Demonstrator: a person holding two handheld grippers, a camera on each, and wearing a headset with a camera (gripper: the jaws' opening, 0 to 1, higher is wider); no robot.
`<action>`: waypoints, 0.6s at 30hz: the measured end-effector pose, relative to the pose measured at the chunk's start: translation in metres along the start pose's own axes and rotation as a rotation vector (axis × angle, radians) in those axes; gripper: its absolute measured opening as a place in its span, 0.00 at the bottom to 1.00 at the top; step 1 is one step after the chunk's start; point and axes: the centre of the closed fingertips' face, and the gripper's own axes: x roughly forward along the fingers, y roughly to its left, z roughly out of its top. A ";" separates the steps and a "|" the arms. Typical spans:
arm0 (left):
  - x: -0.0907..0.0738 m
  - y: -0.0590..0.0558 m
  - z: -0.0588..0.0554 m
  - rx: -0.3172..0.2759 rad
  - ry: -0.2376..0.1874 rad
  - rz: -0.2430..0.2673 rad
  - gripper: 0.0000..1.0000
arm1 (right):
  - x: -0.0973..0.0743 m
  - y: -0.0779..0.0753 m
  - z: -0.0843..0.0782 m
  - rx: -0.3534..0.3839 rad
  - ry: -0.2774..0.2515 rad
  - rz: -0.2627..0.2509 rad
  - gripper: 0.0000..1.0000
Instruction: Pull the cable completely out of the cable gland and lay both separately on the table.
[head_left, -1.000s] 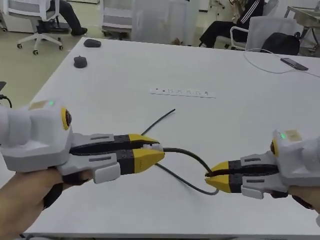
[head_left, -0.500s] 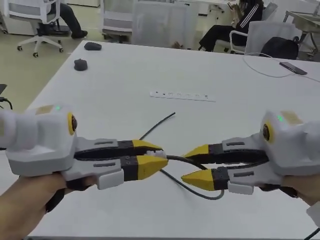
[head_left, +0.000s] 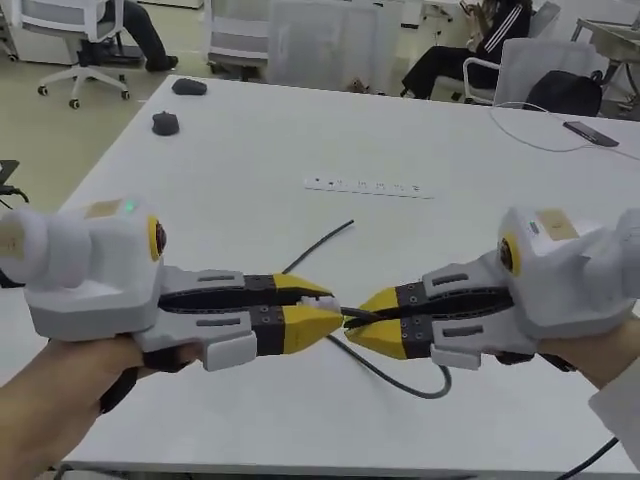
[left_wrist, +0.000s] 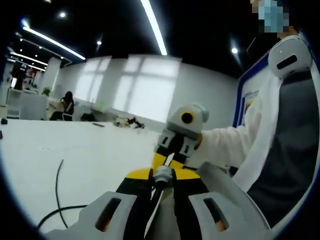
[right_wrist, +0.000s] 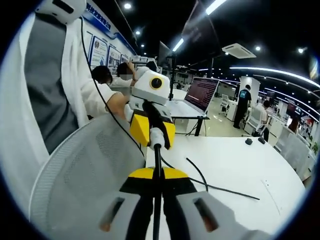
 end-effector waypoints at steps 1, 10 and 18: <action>0.000 0.000 0.000 0.001 0.002 0.000 0.16 | 0.000 0.000 0.000 -0.002 0.002 0.001 0.02; -0.001 0.002 -0.002 0.002 0.009 0.008 0.16 | -0.004 -0.002 -0.013 0.019 0.019 -0.018 0.01; -0.002 0.002 -0.004 0.004 0.019 0.015 0.16 | -0.010 -0.005 -0.036 0.062 0.056 -0.045 0.01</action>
